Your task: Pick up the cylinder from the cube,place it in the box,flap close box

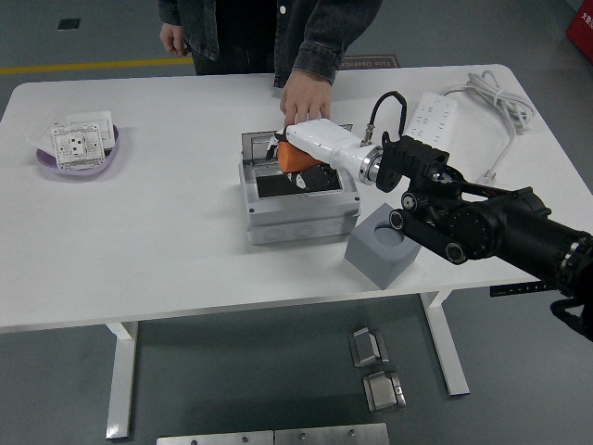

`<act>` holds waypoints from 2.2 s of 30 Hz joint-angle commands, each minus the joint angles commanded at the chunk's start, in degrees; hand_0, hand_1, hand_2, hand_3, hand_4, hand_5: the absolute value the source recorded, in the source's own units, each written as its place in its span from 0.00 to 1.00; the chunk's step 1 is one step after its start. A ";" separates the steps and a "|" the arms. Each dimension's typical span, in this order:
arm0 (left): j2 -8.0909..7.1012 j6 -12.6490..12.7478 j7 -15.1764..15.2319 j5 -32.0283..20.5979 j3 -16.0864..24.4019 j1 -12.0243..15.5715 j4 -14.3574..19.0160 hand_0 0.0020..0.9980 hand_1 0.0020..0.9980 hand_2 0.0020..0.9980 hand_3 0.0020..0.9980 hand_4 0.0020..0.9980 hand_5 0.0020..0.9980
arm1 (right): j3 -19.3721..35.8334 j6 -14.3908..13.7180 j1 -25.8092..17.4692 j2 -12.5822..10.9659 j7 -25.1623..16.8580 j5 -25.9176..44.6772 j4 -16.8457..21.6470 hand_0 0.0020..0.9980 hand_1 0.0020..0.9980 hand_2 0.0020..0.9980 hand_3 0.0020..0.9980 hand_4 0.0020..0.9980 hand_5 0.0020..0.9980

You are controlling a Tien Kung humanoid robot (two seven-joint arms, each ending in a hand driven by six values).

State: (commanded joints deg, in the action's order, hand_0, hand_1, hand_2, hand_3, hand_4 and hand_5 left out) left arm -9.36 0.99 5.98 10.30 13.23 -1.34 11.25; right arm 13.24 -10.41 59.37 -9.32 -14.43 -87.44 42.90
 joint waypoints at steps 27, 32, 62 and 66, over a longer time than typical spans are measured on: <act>0.29 -0.08 -0.09 0.82 0.55 0.20 -0.03 0.65 0.62 0.49 0.56 0.51 0.20 | 5.27 0.96 -2.04 -3.67 0.80 -1.17 6.08 0.89 0.79 0.85 1.00 0.75 0.23; 0.42 -0.07 -0.31 1.12 0.91 0.32 -0.01 0.65 0.62 0.49 0.56 0.50 0.19 | 8.49 2.48 -1.48 -5.64 2.10 -1.77 11.97 0.89 0.79 0.85 1.00 0.76 0.25; 0.02 -0.02 -0.02 -0.01 -0.13 -0.18 0.10 0.65 0.60 0.49 0.55 0.46 0.14 | 0.61 2.33 0.55 -5.29 1.49 4.80 4.62 0.85 0.73 0.81 0.95 0.78 0.34; 0.10 0.02 0.81 -2.33 -2.40 -0.08 0.23 0.65 0.60 0.49 0.55 0.46 0.14 | 1.51 1.66 -1.12 -7.31 2.09 2.48 9.25 0.85 0.73 0.81 0.96 0.78 0.34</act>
State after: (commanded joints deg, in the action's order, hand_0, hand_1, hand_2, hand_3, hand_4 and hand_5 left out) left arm -9.26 1.01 6.78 7.97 10.83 -1.41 11.48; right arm 14.75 -8.75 58.25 -16.63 -12.33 -84.96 52.15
